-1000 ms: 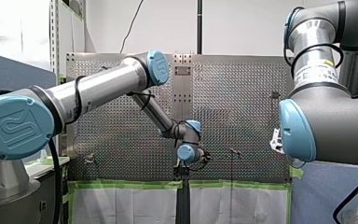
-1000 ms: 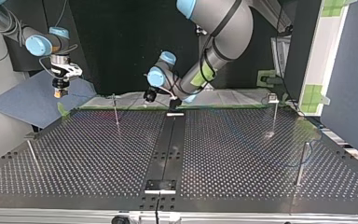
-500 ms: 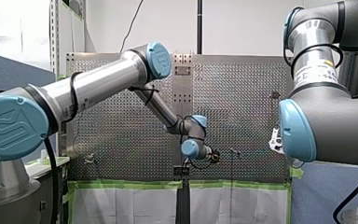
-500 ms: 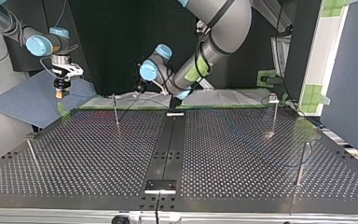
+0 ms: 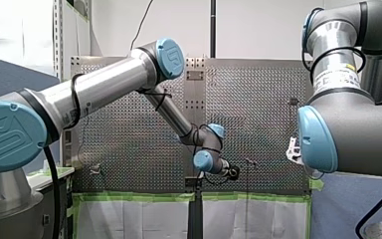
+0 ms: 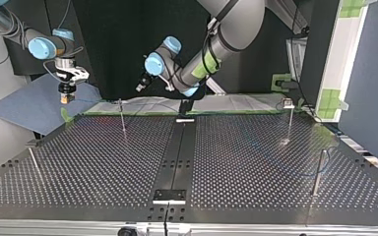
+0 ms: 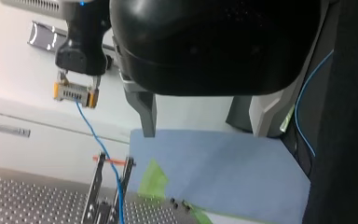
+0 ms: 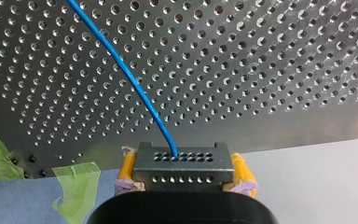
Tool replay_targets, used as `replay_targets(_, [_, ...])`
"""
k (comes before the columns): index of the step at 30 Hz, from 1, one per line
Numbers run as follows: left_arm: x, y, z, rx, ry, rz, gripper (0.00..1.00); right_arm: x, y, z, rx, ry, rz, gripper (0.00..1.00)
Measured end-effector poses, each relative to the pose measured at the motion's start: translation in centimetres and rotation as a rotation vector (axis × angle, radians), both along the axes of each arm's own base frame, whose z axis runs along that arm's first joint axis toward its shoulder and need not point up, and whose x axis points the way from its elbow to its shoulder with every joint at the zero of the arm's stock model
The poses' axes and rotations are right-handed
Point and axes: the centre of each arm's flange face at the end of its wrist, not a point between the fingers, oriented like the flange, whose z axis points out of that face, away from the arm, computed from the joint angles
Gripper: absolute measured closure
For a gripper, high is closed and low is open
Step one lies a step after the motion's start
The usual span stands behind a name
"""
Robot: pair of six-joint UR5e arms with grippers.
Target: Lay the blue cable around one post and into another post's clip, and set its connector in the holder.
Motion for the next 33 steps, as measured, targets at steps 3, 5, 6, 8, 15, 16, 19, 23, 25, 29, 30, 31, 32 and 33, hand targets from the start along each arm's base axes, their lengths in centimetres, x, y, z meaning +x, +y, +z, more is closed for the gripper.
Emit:
replay_targets(3, [-0.1, -0.4, 0.2, -0.014, 0.004, 0.003, 0.0, 0.1, 0.0, 0.0, 0.0, 0.0, 0.004, 1.0])
replay_targets(5, [0.0, -0.5, 0.4, -0.021, 0.003, 0.012, 0.0, 0.2, 0.0, 0.0, 0.0, 0.0, 0.006, 1.0])
replay_targets(6, [0.1, -0.6, 0.6, -0.025, 0.0, 0.02, 0.0, 0.2, 0.0, 0.0, 0.0, 0.0, 0.007, 1.0])
replay_targets(8, [0.2, -0.8, 0.8, -0.029, -0.006, 0.033, 0.0, 0.2, 0.0, 0.0, 0.0, 0.0, 0.007, 1.0])
replay_targets(15, [0.5, -1.0, 1.3, -0.036, -0.019, 0.09, 0.0, 0.3, 0.1, 0.0, 0.0, 0.0, 0.009, 1.0])
replay_targets(16, [0.5, -1.0, 1.3, -0.036, -0.02, 0.096, 0.0, 0.3, 0.0, 0.0, 0.0, 0.0, 0.009, 1.0])
replay_targets(19, [0.4, -1.1, 1.3, -0.036, -0.021, 0.108, 0.0, 0.4, 0.1, 0.0, 0.001, 0.0, 0.01, 1.0])
replay_targets(23, [0.3, -1.2, 1.4, -0.037, -0.02, 0.111, 0.0, 0.4, 0.1, 0.0, 0.001, -0.001, 0.011, 1.0])
replay_targets(25, [0.2, -1.2, 1.4, -0.039, -0.019, 0.113, 0.0, 0.4, 0.1, 0.0, 0.001, 0.0, 0.011, 1.0])
replay_targets(29, [0.2, -1.2, 1.3, -0.044, -0.013, 0.115, 0.0, 0.4, 0.1, 0.0, 0.001, -0.001, 0.013, 1.0])
replay_targets(30, [0.1, -1.2, 1.3, -0.045, -0.012, 0.115, 0.0, 0.5, 0.1, 0.0, 0.001, -0.001, 0.013, 1.0])
replay_targets(31, [0.1, -1.2, 1.3, -0.045, -0.012, 0.116, 0.0, 0.5, 0.1, 0.0, 0.001, -0.001, 0.014, 1.0])
replay_targets(32, [0.1, -1.2, 1.3, -0.046, -0.012, 0.116, 0.0, 0.5, 0.1, 0.0, 0.001, 0.0, 0.014, 1.0])
replay_targets(33, [0.1, -1.2, 1.3, -0.046, -0.011, 0.116, 0.0, 0.6, 0.1, 0.0, 0.001, -0.001, 0.015, 1.0])
